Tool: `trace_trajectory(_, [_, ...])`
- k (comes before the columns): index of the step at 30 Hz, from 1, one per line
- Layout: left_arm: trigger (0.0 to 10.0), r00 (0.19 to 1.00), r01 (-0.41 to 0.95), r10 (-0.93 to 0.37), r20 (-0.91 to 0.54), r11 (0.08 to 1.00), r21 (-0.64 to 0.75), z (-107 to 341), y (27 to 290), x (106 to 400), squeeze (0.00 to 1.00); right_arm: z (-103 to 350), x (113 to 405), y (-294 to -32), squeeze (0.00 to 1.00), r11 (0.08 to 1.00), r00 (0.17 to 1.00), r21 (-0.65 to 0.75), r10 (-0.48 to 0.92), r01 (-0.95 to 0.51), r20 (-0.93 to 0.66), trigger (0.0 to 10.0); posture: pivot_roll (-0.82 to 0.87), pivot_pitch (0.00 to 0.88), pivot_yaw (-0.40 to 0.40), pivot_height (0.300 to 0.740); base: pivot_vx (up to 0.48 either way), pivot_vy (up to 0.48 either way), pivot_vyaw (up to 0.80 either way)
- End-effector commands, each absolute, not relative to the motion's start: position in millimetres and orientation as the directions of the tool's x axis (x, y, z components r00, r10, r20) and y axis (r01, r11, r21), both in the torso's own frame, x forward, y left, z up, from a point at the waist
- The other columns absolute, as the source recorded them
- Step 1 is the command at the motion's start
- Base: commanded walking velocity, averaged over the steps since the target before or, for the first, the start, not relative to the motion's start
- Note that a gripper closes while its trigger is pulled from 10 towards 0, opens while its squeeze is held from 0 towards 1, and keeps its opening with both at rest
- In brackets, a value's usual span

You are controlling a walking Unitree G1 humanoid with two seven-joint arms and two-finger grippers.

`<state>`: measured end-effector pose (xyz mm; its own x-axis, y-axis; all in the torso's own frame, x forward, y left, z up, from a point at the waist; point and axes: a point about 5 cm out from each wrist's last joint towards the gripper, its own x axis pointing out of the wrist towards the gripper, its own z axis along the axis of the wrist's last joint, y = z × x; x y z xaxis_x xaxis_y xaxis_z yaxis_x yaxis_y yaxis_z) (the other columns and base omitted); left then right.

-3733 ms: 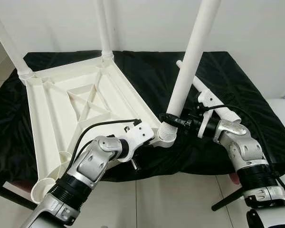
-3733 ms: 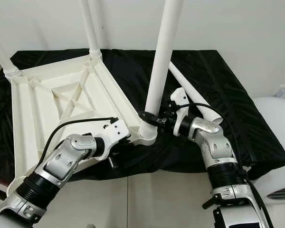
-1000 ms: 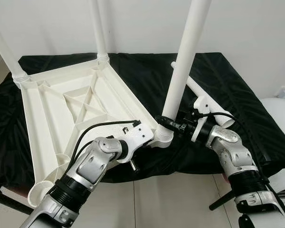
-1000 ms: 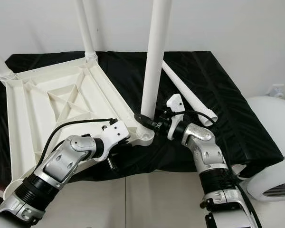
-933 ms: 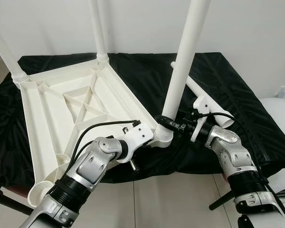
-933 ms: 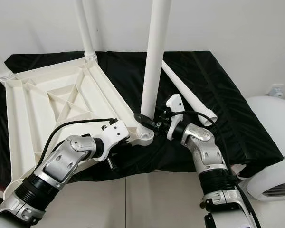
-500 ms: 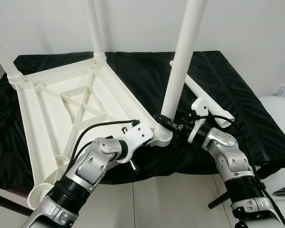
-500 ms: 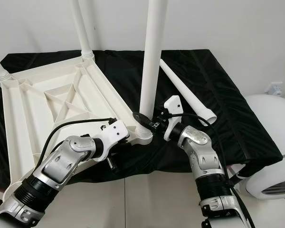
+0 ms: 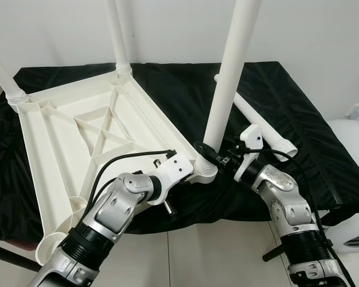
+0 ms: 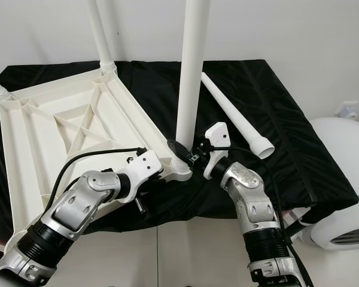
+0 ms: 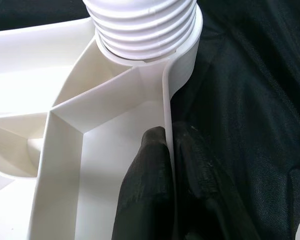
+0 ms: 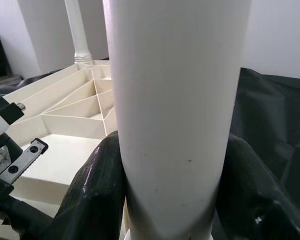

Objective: Building children table

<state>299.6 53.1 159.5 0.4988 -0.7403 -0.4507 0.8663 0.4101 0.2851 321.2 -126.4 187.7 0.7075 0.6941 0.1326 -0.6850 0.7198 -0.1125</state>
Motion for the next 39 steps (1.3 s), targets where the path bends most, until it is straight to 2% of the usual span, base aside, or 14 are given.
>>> trace_trajectory(1, [10.0,0.442,0.894,-0.790,-0.425,0.345,0.287,164.9,38.4,289.8,0.00,159.3,320.2,-124.0,0.00,0.752,0.752,-0.010,0.659,-0.659,0.021,10.0,-0.08,0.145,0.033,0.740,0.000,0.000,0.00])
trace_trajectory(10, [10.0,0.439,0.895,-0.792,-0.424,0.343,0.286,165.3,38.0,289.5,0.00,162.2,318.3,-117.6,0.00,0.770,0.769,-0.018,0.638,-0.637,0.044,10.0,-0.08,0.145,0.034,0.740,0.000,0.000,0.00])
trace_trajectory(29, [10.0,0.431,0.899,-0.795,-0.427,0.336,0.283,166.8,38.4,288.4,0.00,173.6,306.1,-84.1,0.00,0.851,0.843,0.003,0.520,-0.525,0.136,10.0,-0.07,0.153,0.041,0.740,0.000,0.000,0.00])
trace_trajectory(39, [10.0,0.434,0.897,-0.794,-0.427,0.338,0.284,167.2,38.3,288.3,0.00,179.0,302.4,-71.9,0.00,0.858,0.845,-0.020,0.509,-0.513,0.162,10.0,-0.07,0.151,0.036,0.740,0.000,0.000,0.00])
